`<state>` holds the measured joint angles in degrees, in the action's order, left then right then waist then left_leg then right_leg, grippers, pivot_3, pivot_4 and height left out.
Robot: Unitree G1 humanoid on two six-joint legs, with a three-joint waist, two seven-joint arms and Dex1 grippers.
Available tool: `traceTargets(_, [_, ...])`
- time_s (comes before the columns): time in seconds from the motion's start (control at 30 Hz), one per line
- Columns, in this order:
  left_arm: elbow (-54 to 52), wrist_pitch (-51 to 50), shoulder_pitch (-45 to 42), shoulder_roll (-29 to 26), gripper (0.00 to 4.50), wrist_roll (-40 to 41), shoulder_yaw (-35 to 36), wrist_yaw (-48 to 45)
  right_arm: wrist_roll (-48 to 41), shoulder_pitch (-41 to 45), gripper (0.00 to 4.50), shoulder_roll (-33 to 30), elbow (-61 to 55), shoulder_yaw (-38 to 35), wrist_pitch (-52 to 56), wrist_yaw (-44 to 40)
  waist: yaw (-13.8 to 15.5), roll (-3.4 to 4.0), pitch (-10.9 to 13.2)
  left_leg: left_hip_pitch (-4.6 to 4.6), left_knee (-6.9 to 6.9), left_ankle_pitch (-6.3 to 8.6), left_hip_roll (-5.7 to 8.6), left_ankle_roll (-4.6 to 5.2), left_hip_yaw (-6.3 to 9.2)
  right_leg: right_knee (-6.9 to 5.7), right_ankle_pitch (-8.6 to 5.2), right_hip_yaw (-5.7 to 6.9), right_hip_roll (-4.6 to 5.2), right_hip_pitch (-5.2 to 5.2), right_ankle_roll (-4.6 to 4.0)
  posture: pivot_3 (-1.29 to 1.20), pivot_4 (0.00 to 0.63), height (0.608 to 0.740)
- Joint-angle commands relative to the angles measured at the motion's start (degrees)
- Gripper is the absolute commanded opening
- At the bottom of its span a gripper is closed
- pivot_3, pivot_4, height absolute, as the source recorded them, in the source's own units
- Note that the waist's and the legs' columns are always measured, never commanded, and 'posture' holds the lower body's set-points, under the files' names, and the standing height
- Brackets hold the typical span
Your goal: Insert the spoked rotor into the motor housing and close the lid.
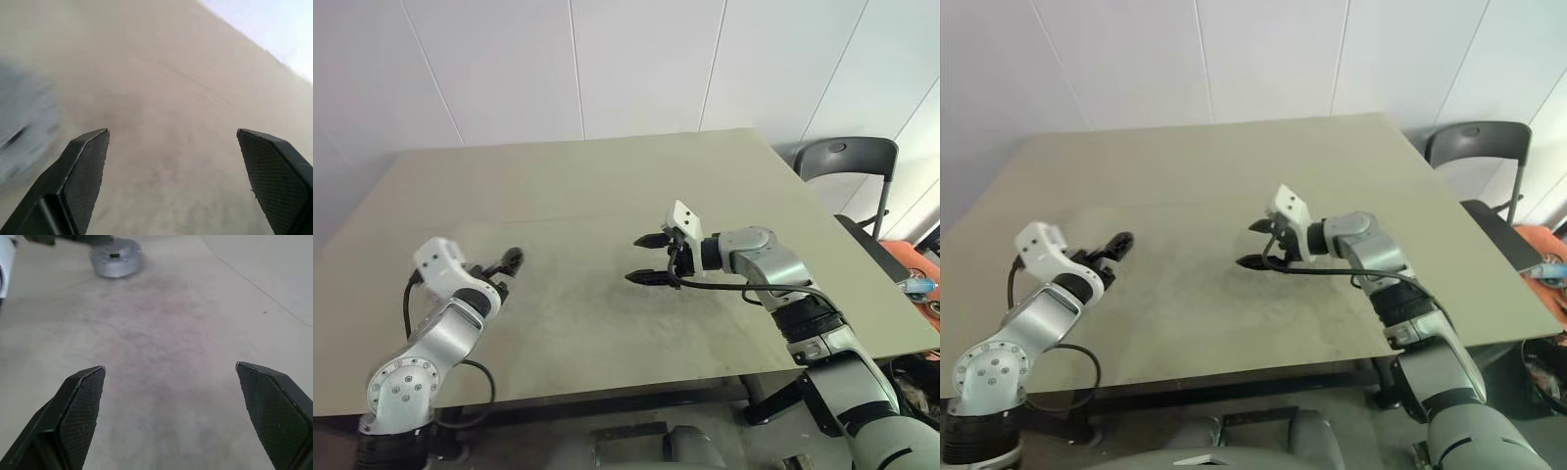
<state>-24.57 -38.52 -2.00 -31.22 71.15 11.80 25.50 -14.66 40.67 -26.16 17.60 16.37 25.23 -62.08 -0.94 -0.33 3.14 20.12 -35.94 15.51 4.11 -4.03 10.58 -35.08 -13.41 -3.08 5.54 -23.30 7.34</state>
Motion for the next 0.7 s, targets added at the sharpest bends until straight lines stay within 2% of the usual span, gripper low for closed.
traceTargets(0.03, [2.8, 4.5, 0.7, -6.8, 4.43, -15.4, -3.7, -16.6, 1.1, -0.1, 4.5, -1.1, 3.2, -3.4, -4.8, 0.5, -0.1, 0.15, 0.1, 0.01, 0.05, 0.0, -0.02, 0.0, -0.01, -0.02, 0.01, 0.0, -0.01, -0.06, -0.02, 0.0, 0.0, 0.74])
traceTargets(0.13, [7.8, 15.0, 3.0, -12.2, 4.43, -29.6, -7.7, -31.3, 1.6, -0.2, 4.5, -2.1, 6.6, -4.7, -7.6, -0.6, -0.1, 0.33, 0.2, 0.01, 0.22, -0.01, -0.05, 0.0, -0.04, 0.0, 0.01, -0.01, -0.03, -0.15, -0.07, 0.0, 0.0, 0.74])
traceTargets(0.2, [11.7, 17.3, 4.3, -13.3, 4.43, -32.1, -7.6, -38.9, 1.9, -0.5, 4.5, -2.8, 8.9, -5.1, -10.1, -2.1, -0.1, 0.36, 0.2, 0.03, 0.31, -0.01, -0.06, 0.0, -0.05, 0.06, 0.01, -0.02, -0.02, -0.17, -0.07, 0.0, 0.0, 0.74])
traceTargets(0.33, [16.4, 26.2, 5.5, -11.9, 4.43, -35.8, -6.3, -52.5, 1.1, -0.7, 4.5, -3.7, 11.3, -6.0, -12.6, -6.8, 0.0, 0.39, 0.2, 0.12, 0.35, 0.0, -0.06, 0.01, -0.05, 0.15, 0.01, -0.02, -0.01, -0.22, -0.05, 0.0, 0.0, 0.74])
traceTargets(0.43, [19.3, 32.2, 5.7, -10.5, 4.43, -40.1, -6.2, -57.5, 1.5, -1.0, 4.5, -4.2, 12.4, -5.4, -13.9, -9.9, 0.1, 0.39, 0.2, 0.12, 0.34, 0.0, -0.07, 0.01, -0.03, 0.14, 0.01, -0.02, 0.0, -0.21, -0.04, 0.0, 0.0, 0.74])
traceTargets(0.5, [20.6, 33.1, 5.6, -8.6, 4.43, -39.6, -4.6, -59.1, 2.5, -1.3, 4.5, -3.9, 12.3, -4.9, -15.6, -10.3, 0.2, 0.41, 0.2, 0.06, 0.33, -0.01, -0.07, 0.01, -0.03, 0.11, 0.02, -0.02, 0.0, -0.18, -0.04, 0.0, 0.0, 0.74])
traceTargets(0.7, [20.4, 33.9, 6.0, -5.9, 4.43, -39.9, -3.3, -64.9, 3.3, -2.1, 4.5, -1.6, 11.5, -5.9, -18.7, -6.8, 0.0, 0.41, 0.2, 0.01, 0.28, -0.01, -0.07, 0.01, -0.02, 0.0, 0.12, -0.03, 0.0, -0.16, 0.19, 0.0, 0.0, 0.74])
